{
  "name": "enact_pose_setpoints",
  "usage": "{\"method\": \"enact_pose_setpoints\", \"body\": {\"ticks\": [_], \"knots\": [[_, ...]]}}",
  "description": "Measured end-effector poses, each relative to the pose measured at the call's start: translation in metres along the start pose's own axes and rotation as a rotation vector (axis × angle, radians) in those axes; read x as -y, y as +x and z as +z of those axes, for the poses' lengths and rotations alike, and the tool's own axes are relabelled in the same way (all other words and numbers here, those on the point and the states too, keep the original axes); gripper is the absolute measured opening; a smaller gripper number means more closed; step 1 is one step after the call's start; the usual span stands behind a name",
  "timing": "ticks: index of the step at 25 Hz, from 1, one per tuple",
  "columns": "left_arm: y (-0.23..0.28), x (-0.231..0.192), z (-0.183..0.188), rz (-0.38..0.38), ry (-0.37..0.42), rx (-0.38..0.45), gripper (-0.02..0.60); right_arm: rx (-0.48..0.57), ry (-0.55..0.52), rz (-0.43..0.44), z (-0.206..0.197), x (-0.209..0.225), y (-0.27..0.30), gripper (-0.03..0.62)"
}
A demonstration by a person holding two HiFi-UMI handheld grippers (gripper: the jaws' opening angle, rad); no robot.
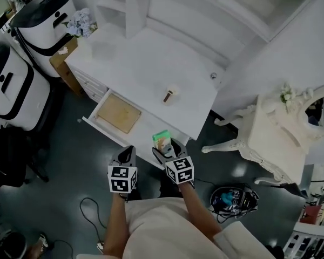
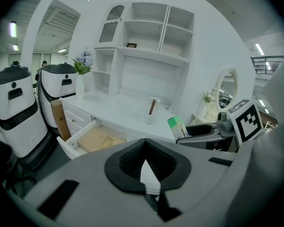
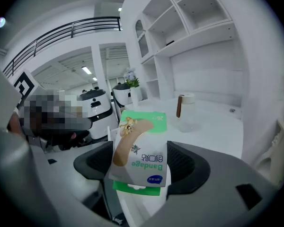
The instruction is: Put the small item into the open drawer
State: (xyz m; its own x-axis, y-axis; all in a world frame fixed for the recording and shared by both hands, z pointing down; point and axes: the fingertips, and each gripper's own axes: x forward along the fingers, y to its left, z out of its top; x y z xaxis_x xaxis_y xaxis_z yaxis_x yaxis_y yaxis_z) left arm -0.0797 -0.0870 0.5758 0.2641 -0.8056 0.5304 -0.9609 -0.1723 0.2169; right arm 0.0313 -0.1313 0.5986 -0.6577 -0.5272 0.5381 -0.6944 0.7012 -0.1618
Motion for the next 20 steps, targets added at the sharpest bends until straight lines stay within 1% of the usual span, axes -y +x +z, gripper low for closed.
{"method": "enact_pose_setpoints", "body": {"ticks": [5, 10, 17, 20], "knots": [[0.006, -0.002, 0.002, 0.062, -0.036, 0.007, 0.015, -0.061, -0.094, 0.098, 0.004, 0.005, 0.026, 0.373], [0.013, 0.005, 0.002, 0.108, -0.051, 0.003, 0.015, -0.112, -0.171, 0.183, 0.004, 0.011, 0.051, 0.373], [0.019, 0.010, 0.005, 0.165, -0.060, 0.008, 0.015, -0.171, -0.263, 0.286, -0.001, 0.007, 0.085, 0.373], [0.017, 0.012, 0.006, 0.190, -0.084, 0.019, 0.015, -0.205, -0.296, 0.323, -0.010, 0.003, 0.098, 0.373]]}}
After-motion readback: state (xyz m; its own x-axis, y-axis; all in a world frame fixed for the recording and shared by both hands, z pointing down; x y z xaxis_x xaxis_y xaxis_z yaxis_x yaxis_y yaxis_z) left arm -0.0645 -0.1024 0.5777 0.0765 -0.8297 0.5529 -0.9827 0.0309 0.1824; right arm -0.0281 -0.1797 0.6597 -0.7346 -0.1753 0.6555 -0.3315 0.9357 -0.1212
